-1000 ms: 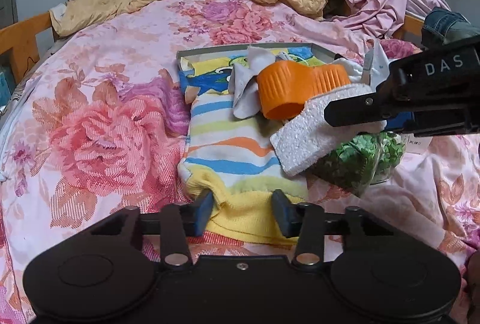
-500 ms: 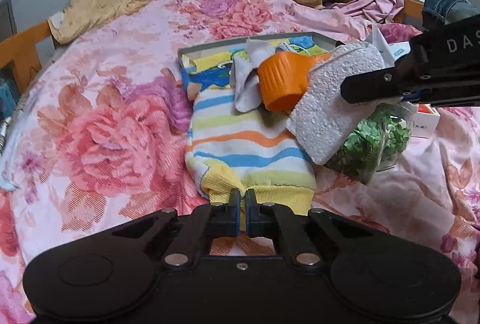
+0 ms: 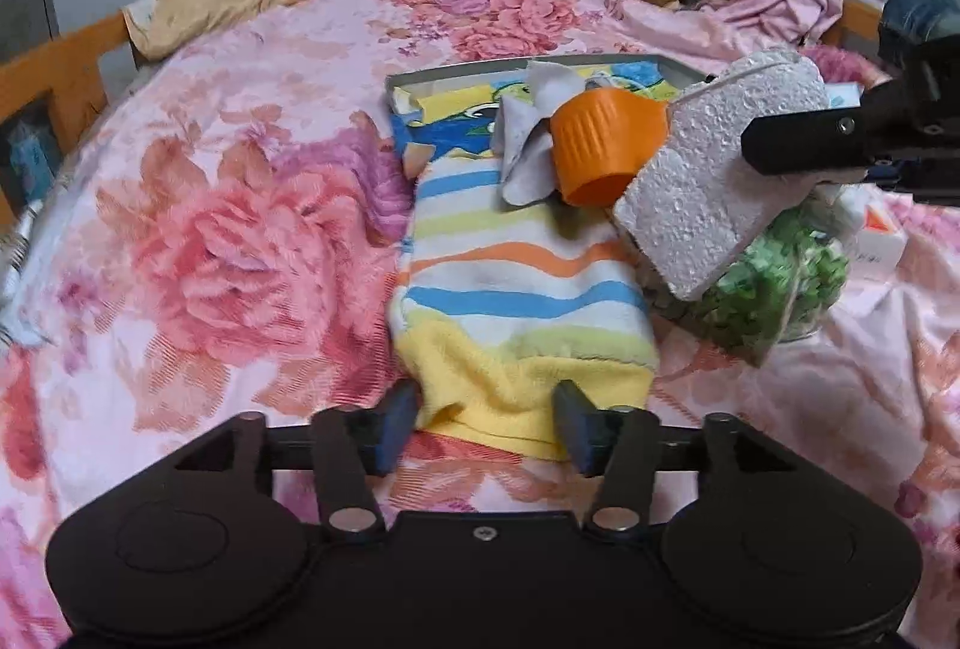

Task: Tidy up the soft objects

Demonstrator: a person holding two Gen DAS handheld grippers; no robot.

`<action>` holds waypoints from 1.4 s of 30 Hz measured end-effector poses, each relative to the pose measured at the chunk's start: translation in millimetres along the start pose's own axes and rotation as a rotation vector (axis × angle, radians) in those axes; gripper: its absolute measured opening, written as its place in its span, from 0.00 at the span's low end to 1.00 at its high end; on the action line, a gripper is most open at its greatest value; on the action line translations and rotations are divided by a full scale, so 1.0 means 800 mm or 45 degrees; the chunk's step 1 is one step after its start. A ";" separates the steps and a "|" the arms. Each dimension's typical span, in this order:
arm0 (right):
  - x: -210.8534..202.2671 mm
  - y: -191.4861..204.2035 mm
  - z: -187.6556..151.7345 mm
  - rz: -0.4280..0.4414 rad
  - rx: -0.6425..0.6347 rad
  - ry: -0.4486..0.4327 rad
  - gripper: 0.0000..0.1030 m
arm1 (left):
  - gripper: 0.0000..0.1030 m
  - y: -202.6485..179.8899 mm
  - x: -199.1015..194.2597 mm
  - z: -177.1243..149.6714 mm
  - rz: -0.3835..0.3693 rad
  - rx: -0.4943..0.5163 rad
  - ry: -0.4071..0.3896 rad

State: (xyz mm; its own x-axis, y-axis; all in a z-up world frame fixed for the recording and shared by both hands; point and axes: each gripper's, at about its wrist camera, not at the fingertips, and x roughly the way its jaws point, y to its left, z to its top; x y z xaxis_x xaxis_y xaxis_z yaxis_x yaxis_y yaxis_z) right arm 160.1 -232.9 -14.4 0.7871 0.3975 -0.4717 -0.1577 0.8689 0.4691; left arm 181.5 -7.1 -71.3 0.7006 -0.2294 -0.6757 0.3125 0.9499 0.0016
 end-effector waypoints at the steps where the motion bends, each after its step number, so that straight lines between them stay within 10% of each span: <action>1: -0.001 0.000 0.000 0.003 0.004 -0.004 0.14 | 0.61 0.002 0.002 0.000 -0.032 -0.016 -0.002; 5: -0.004 0.000 0.001 0.015 0.007 -0.016 0.14 | 0.57 -0.003 0.009 -0.001 -0.090 -0.020 0.011; 7: -0.006 0.002 0.002 0.021 -0.001 -0.024 0.14 | 0.29 -0.008 0.013 -0.002 -0.070 0.024 0.012; 12: -0.015 0.007 0.004 0.030 -0.031 -0.063 0.14 | 0.09 -0.011 0.008 -0.001 -0.062 0.033 -0.010; 28: -0.066 0.005 0.022 0.104 -0.063 -0.275 0.14 | 0.08 -0.025 -0.096 0.024 0.110 -0.026 -0.416; 42: -0.102 -0.026 0.036 0.174 0.034 -0.392 0.14 | 0.08 -0.057 -0.162 0.037 0.133 -0.101 -0.502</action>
State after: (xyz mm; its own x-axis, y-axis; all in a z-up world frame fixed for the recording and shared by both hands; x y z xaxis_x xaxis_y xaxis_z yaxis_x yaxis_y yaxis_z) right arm 116.4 -291.7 35.5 0.9034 0.3988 -0.1573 -0.2620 0.8041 0.5337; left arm 95.5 -26.8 37.6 0.9228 -0.1799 -0.3406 0.1870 0.9823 -0.0122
